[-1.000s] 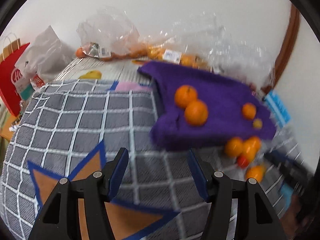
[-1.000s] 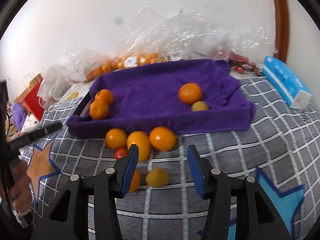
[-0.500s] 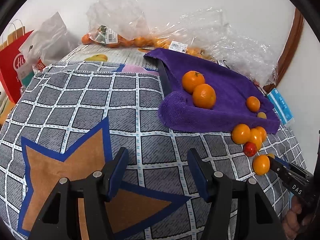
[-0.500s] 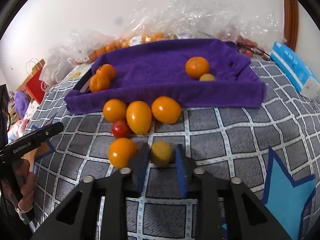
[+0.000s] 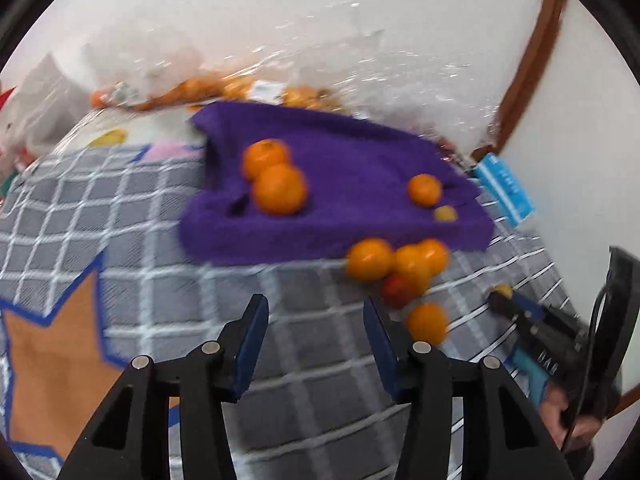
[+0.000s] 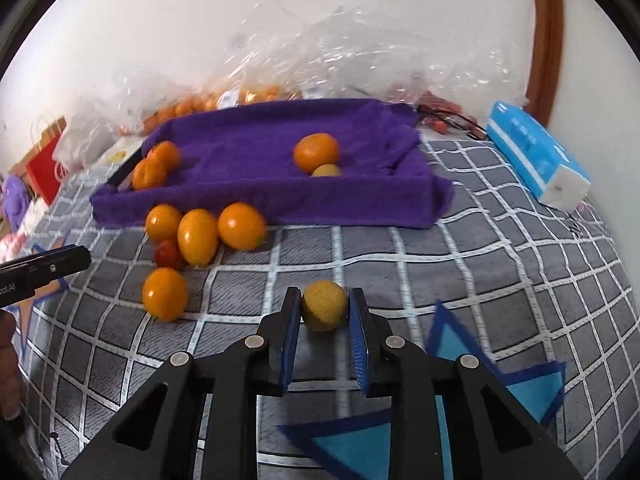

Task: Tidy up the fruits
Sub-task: 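Grasp a yellow fruit with the right gripper while the left gripper grasps an orange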

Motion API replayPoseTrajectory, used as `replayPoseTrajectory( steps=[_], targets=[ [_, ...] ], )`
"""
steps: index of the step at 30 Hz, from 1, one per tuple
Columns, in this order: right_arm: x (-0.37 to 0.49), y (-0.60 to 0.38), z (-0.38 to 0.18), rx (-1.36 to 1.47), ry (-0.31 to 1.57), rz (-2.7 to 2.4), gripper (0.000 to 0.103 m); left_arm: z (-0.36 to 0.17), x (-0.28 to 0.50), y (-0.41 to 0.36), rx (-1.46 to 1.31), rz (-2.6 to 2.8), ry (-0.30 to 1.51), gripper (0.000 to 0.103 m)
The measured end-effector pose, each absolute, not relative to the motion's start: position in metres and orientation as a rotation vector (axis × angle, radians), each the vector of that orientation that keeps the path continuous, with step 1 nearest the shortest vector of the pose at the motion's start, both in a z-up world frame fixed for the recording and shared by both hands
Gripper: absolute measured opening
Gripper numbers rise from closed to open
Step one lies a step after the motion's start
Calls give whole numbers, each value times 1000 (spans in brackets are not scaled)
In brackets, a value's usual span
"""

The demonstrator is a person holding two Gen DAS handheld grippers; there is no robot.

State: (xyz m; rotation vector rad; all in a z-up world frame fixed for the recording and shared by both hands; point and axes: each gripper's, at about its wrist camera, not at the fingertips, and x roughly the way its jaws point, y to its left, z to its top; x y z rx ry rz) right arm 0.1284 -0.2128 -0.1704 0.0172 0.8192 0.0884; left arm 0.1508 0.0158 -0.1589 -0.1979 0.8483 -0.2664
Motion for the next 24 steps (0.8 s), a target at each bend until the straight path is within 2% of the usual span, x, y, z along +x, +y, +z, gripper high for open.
replayPoseTrajectory(
  steps=[6,8,11,14,20,24],
  targets=[
    [128,-226,-170,94,806,135,24,-163,179,-10,-266,-287,875,46],
    [128,-226,-170,109,805,166,24,-167,188,-15,-268,-291,895,42],
    [127,-227,-169,124,802,182,24,-172,192,-17,-273,-288,900,41],
    [127,-226,-170,127,804,194,24,-178,198,-16,-305,-312,920,33],
    [128,-226,-171,128,810,192,24,-168,186,3,-328,-311,918,33],
    [129,-226,-172,131,818,192,24,-162,166,26,-243,-200,935,33]
  ],
)
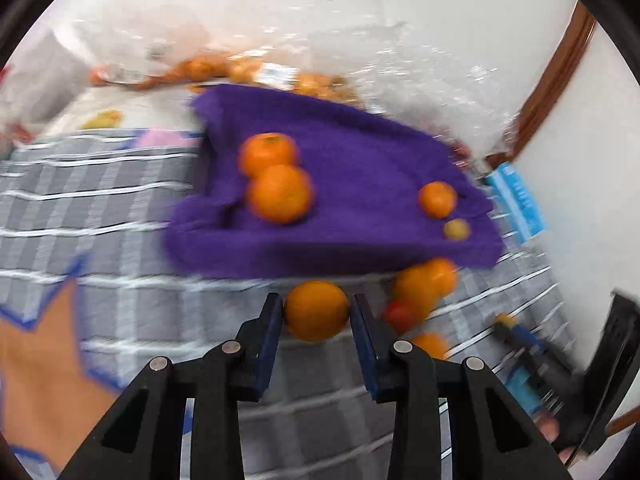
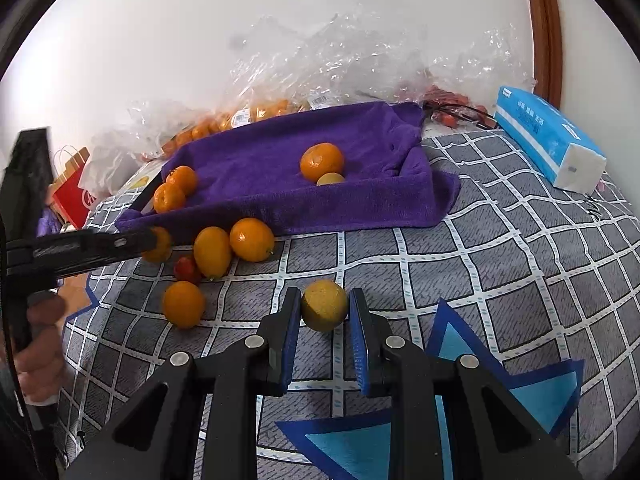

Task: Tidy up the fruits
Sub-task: 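Grasp a yellow fruit with the right gripper while the left gripper grasps an orange, then lift both held fruits off the bed cover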

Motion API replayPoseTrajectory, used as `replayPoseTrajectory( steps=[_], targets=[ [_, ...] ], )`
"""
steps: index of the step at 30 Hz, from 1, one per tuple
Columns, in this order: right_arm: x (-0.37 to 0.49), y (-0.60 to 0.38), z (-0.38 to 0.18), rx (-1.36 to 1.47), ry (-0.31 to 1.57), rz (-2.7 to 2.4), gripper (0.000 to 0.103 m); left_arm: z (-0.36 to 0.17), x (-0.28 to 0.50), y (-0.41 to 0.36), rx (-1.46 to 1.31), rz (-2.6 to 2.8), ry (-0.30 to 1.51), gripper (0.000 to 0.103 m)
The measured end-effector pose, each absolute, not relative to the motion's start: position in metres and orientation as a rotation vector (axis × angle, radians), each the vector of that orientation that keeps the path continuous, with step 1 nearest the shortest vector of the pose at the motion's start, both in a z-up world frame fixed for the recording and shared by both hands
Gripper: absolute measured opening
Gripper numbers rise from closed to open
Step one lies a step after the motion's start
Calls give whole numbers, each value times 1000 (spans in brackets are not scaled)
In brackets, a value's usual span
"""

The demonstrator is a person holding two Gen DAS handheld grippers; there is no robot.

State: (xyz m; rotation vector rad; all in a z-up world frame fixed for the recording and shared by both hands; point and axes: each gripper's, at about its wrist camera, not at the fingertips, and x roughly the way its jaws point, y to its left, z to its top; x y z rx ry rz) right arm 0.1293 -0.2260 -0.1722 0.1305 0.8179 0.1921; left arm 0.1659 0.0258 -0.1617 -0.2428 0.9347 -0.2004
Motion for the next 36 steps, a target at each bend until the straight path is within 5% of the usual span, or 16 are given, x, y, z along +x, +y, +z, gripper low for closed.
replayPoseTrajectory(
  steps=[36],
  targets=[
    [129,-219,-170,80,825,133,24,-171,134,58,-303,-216,726,34]
  ],
)
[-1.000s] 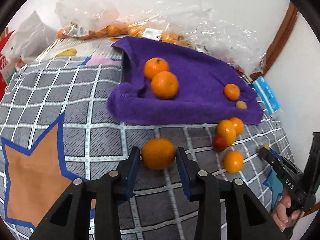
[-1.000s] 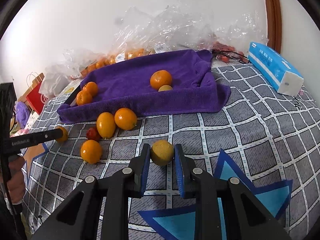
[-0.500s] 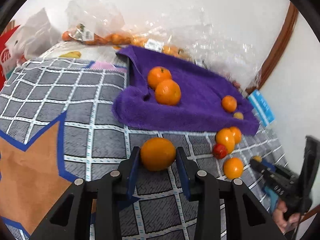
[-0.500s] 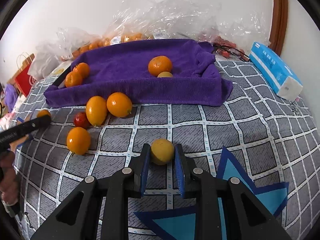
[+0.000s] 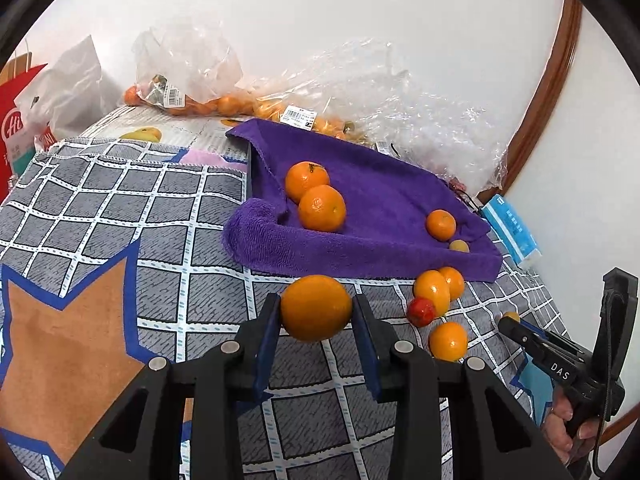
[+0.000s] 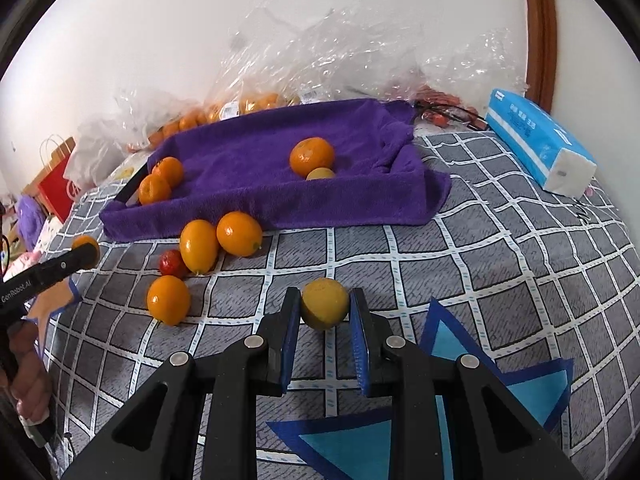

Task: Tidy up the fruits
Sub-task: 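Lift both held fruits off the bed cover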

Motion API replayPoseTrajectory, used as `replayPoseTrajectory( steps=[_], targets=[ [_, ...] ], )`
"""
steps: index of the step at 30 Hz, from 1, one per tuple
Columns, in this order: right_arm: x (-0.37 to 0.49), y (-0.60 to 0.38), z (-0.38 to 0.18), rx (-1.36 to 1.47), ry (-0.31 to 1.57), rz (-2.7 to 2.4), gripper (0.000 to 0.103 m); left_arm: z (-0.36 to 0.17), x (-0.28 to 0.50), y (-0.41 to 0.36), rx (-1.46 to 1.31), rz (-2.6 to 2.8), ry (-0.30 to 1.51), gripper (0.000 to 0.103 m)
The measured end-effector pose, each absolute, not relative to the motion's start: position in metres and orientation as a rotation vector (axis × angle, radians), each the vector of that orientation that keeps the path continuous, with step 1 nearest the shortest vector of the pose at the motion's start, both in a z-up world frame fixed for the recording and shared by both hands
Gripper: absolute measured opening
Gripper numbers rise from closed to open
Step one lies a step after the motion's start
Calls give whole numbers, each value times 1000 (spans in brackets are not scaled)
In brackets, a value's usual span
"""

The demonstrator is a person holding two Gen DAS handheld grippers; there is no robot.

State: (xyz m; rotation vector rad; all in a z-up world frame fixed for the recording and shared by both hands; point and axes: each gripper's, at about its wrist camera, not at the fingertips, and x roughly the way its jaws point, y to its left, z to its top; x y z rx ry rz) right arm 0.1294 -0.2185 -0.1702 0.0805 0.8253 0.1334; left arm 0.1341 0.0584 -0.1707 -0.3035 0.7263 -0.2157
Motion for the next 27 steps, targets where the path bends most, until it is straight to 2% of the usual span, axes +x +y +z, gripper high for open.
replayPoseTrajectory(
  steps=[14,27],
  targets=[
    [121,-220,-164,77,782,100,24,-167,128,58,-310,-220,696,34],
    [114,-203,-113,84,730,165,24,-144,121,64,-338,-236,660,34]
  ],
)
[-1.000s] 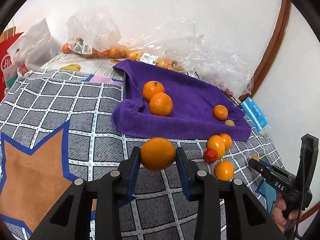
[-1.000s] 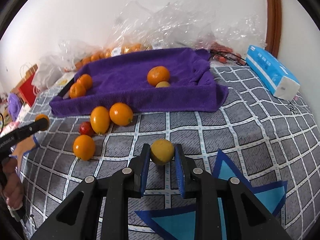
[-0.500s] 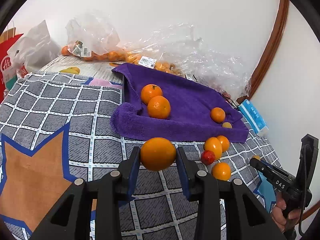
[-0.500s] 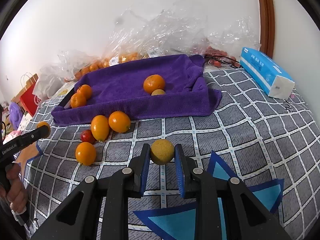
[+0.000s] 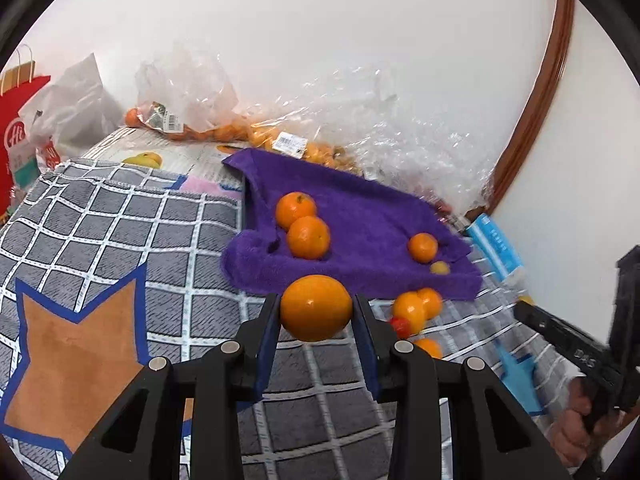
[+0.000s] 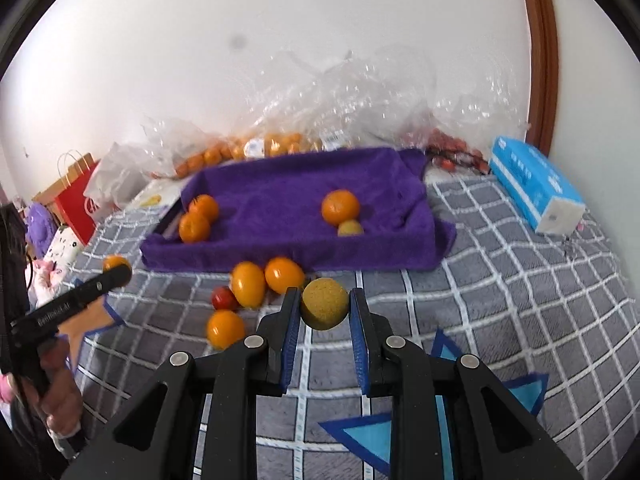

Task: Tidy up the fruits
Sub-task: 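Lift both held fruits off the bed cover, then carry both fruits over the towel and open the right gripper to drop the yellow fruit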

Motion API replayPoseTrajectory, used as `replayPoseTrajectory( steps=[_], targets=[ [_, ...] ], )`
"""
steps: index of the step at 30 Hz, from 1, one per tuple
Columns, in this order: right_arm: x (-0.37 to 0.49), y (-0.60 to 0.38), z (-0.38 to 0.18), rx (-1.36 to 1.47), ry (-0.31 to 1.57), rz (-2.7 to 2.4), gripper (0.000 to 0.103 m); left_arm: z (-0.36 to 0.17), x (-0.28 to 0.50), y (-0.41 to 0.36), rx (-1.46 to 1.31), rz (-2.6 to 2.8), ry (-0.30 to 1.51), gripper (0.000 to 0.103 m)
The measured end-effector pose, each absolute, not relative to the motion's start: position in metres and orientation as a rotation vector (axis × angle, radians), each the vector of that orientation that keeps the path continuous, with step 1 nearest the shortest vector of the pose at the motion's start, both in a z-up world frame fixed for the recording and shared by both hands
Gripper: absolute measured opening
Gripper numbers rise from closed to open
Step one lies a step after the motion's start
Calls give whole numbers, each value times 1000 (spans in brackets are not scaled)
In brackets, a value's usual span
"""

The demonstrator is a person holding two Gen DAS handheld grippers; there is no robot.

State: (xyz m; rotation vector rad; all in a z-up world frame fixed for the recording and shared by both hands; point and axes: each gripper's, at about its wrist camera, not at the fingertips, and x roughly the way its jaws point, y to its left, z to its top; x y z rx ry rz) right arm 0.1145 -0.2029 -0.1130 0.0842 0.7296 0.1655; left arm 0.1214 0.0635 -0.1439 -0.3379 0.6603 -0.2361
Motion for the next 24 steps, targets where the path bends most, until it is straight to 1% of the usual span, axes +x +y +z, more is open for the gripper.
replayPoseTrajectory(
  steps=[6,14,20,24],
  targets=[
    [141,-196,-94,70,698,159,24,-111,141,64,-295,-193,650,34],
    [183,-187,-82,37,656,168,24,-93,188,63,-313,-175,633,34],
    [216,-191,-76,47,628,169,24,-94,225,49,-322,-188,637,34],
    [232,-198,-94,86,637,160,24,-108,236,44,-333,-220,635,34]
  ],
)
